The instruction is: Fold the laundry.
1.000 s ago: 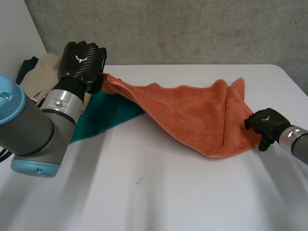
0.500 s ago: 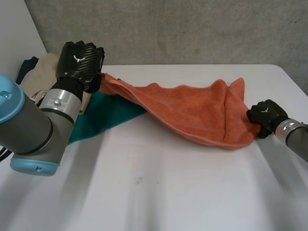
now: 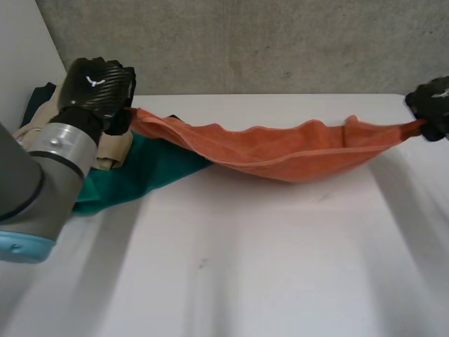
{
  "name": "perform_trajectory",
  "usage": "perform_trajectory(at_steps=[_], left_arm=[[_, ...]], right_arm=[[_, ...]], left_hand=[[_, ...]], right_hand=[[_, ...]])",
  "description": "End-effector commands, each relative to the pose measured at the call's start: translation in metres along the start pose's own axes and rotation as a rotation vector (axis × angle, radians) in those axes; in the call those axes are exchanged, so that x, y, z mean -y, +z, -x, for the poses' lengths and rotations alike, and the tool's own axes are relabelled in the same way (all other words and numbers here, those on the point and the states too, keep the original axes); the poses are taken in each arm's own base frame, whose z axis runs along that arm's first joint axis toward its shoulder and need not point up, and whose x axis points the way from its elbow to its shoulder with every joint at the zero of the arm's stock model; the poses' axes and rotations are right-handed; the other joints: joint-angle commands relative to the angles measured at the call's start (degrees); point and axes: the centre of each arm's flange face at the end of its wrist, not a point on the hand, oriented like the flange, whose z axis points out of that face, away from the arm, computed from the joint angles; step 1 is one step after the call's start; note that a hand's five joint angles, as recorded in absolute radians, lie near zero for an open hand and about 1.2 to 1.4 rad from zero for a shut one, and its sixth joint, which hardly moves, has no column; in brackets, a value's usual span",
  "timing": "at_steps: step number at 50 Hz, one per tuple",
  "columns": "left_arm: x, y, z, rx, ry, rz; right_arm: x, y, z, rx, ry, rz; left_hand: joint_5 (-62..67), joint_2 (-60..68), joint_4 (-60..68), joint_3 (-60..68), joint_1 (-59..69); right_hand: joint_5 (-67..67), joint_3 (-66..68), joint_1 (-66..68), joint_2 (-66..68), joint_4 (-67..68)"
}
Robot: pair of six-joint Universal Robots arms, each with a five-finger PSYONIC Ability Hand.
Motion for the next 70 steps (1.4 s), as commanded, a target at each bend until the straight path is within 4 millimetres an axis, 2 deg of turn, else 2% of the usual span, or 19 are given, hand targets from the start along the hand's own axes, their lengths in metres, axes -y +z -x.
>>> perform_trajectory(at_steps=[1, 4, 8, 12, 15, 19, 24, 30, 35, 45, 46, 47, 48, 49, 54, 58, 61, 65, 70], left_arm=[[0.018, -0.033, 0.014, -0.016, 0.007, 0.104], [0.015, -0.062, 0.015, -0.056, 0.005, 0.224], [0.003, -0.087, 0.008, -0.117, 0.034, 0.336], [-0.020, -0.102, -0.004, -0.192, 0.100, 0.396], [-0.032, -0.101, -0.010, -0.218, 0.121, 0.394], [-0.058, -0.084, -0.024, -0.238, 0.137, 0.387], [-0.076, -0.041, -0.026, -0.185, 0.145, 0.306], [-0.091, 0.005, -0.029, -0.152, 0.154, 0.254], [-0.116, 0.048, -0.032, -0.092, 0.168, 0.269], [-0.138, 0.095, -0.043, -0.047, 0.178, 0.227], [-0.138, 0.099, -0.044, -0.044, 0.171, 0.213], [-0.137, 0.100, -0.044, -0.044, 0.169, 0.206], [-0.137, 0.101, -0.046, -0.045, 0.172, 0.200], [-0.132, 0.103, -0.048, -0.046, 0.172, 0.181], [-0.119, 0.100, -0.052, -0.048, 0.165, 0.152], [-0.100, 0.090, -0.041, -0.031, 0.163, 0.145], [-0.090, 0.076, -0.037, -0.038, 0.160, 0.153], [-0.083, 0.057, -0.035, -0.051, 0.155, 0.166], [-0.086, 0.036, -0.038, -0.071, 0.154, 0.194]], right_arm=[[0.020, -0.074, -0.038, 0.038, -0.013, 0.210], [0.016, -0.104, -0.037, 0.109, -0.068, 0.331], [0.009, -0.128, -0.029, 0.199, -0.149, 0.415], [-0.002, -0.135, -0.018, 0.227, -0.195, 0.433], [-0.011, -0.128, -0.012, 0.193, -0.187, 0.409], [-0.031, -0.105, -0.006, 0.140, -0.154, 0.373], [-0.058, -0.069, 0.015, 0.150, -0.097, 0.362], [-0.058, -0.027, 0.038, 0.090, -0.142, 0.329], [-0.064, 0.005, 0.048, 0.037, -0.179, 0.309], [-0.069, 0.062, 0.057, -0.069, -0.197, 0.179], [-0.071, 0.066, 0.056, -0.085, -0.200, 0.176], [-0.072, 0.068, 0.056, -0.101, -0.200, 0.177], [-0.074, 0.072, 0.057, -0.133, -0.203, 0.187], [-0.073, 0.074, 0.055, -0.170, -0.199, 0.196], [-0.057, 0.064, 0.049, -0.202, -0.111, 0.176], [-0.041, 0.033, 0.051, -0.093, -0.040, 0.167], [-0.039, 0.014, 0.050, -0.019, -0.010, 0.199], [-0.071, -0.016, 0.044, 0.098, 0.082, 0.346], [-0.098, -0.033, 0.052, 0.160, 0.150, 0.431]], left_hand=[[14.1, 11.4, 11.2, 11.6, 14.1], [14.1, 11.4, 11.2, 11.6, 14.1], [14.1, 11.4, 11.2, 11.6, 14.1], [14.1, 11.4, 11.2, 11.6, 14.1], [14.1, 11.4, 11.2, 11.6, 14.1], [14.1, 11.4, 11.2, 11.6, 14.1], [14.1, 11.4, 11.2, 11.6, 14.1], [14.1, 11.4, 11.2, 11.6, 14.1], [14.1, 11.4, 11.2, 11.6, 14.1], [14.1, 11.4, 11.2, 11.6, 14.1], [14.1, 11.4, 11.2, 11.6, 14.1], [4.1, 1.5, 1.2, 1.7, 4.1], [-24.2, -26.8, -27.0, -26.6, -24.2], [-55.9, -58.6, -58.8, -58.4, -55.9], [-55.9, -58.6, -58.8, -58.4, -55.9], [-55.9, -58.6, -58.8, -58.4, -55.9], [-55.9, -58.6, -58.8, -58.4, -55.9], [-55.9, -58.6, -58.8, -58.4, -55.9], [-55.9, -58.6, -58.8, -58.4, -55.9]], right_hand=[[14.2, 11.9, 15.1, 12.3, 11.4], [14.2, 11.9, 15.1, 12.3, 11.4], [14.2, 11.9, 15.1, 12.3, 11.4], [14.2, 11.9, 15.1, 12.3, 11.4], [14.2, 11.9, 15.1, 12.3, 11.4], [14.2, 11.9, 15.1, 12.3, 11.4], [14.2, 11.9, 15.1, 12.3, 11.4], [14.2, 11.9, 15.1, 12.3, 11.4], [14.2, 11.9, 15.1, 12.3, 11.4], [14.2, 11.9, 15.1, 12.3, 11.4], [-9.3, -11.5, -8.3, -11.1, -12.0], [-33.3, -35.6, -32.3, -35.2, -36.0], [-55.8, -58.1, -54.9, -57.7, -58.6], [-55.8, -58.1, -54.9, -57.7, -58.6], [-55.8, -58.1, -54.9, -57.7, -58.6], [-55.8, -58.1, -54.9, -57.7, -58.6], [-55.8, -58.1, -54.9, -57.7, -58.6], [-46.2, -48.5, -45.2, -48.1, -48.9], [-41.8, -44.1, -40.8, -43.6, -44.5]])
